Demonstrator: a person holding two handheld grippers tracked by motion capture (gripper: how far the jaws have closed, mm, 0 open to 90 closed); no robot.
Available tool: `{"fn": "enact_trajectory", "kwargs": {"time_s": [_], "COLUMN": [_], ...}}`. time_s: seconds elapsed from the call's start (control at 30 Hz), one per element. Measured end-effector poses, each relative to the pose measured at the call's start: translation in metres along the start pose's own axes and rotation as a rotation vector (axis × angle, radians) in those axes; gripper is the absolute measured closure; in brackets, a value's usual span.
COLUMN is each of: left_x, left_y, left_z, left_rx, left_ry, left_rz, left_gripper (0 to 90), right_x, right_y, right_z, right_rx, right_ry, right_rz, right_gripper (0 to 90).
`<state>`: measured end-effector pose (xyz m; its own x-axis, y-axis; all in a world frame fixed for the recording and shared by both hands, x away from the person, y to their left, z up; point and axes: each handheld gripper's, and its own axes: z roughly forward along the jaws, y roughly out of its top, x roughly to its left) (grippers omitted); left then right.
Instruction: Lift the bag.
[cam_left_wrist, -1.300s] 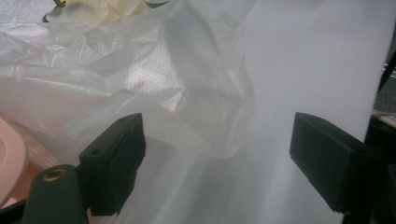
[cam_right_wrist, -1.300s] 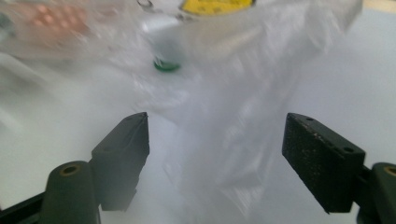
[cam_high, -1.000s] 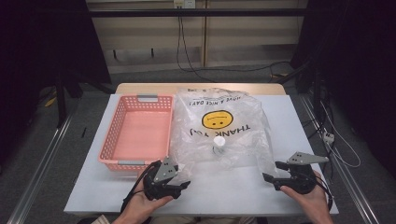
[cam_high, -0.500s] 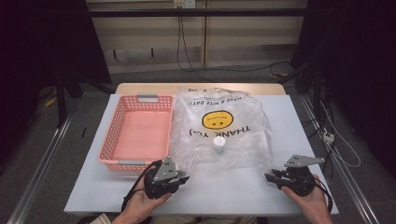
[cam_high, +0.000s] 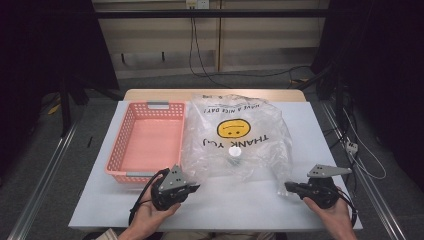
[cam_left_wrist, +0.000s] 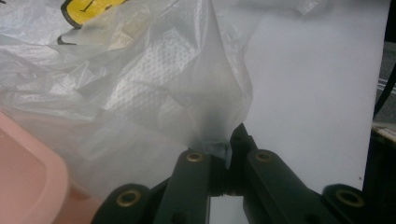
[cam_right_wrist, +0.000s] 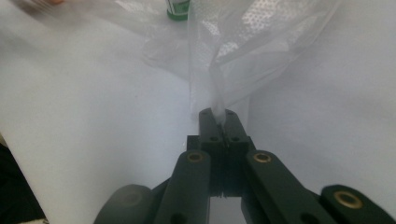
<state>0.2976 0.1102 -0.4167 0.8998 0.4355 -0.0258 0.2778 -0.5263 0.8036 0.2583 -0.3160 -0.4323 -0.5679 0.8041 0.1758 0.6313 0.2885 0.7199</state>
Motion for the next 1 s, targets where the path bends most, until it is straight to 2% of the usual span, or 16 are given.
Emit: {"fn": "enact_trajectory", "kwargs": {"time_s": [0.23, 0.27, 0.3, 0.57, 0.83, 0.93, 1.0], "left_x": [0.004, 0.005, 0.005, 0.013, 0.018, 0.024, 0.026], "left_y": [0.012, 0.014, 0.015, 0.026, 0.037, 0.047, 0.053], "left_z": [-0.008, -0.009, -0.009, -0.016, -0.02, -0.025, -0.027], "left_rx": [-0.054, -0.049, -0.063, -0.095, -0.12, -0.138, -0.155], "left_ry": [0.007, 0.013, 0.01, 0.02, 0.031, 0.045, 0.044], "left_rz": [0.005, 0.015, 0.005, 0.0, -0.002, 0.011, 0.003], "left_gripper": [90.0, 90.0, 90.0, 90.0, 90.0, 90.0, 90.0], "right_x": [-0.003, -0.003, -0.004, -0.005, -0.006, -0.006, -0.007], "right_y": [0.01, 0.012, 0.014, 0.031, 0.052, 0.059, 0.063], "right_z": [-0.006, -0.006, -0.007, -0.014, -0.019, -0.021, -0.023], "right_rx": [-0.071, -0.08, -0.088, -0.151, -0.205, -0.226, -0.237], "right_ry": [0.027, 0.028, 0.032, 0.051, 0.052, 0.053, 0.047], "right_rz": [0.017, 0.022, 0.021, 0.02, 0.004, 0.001, -0.001], "right_gripper": [90.0, 90.0, 90.0, 90.0, 90.0, 90.0, 90.0]}}
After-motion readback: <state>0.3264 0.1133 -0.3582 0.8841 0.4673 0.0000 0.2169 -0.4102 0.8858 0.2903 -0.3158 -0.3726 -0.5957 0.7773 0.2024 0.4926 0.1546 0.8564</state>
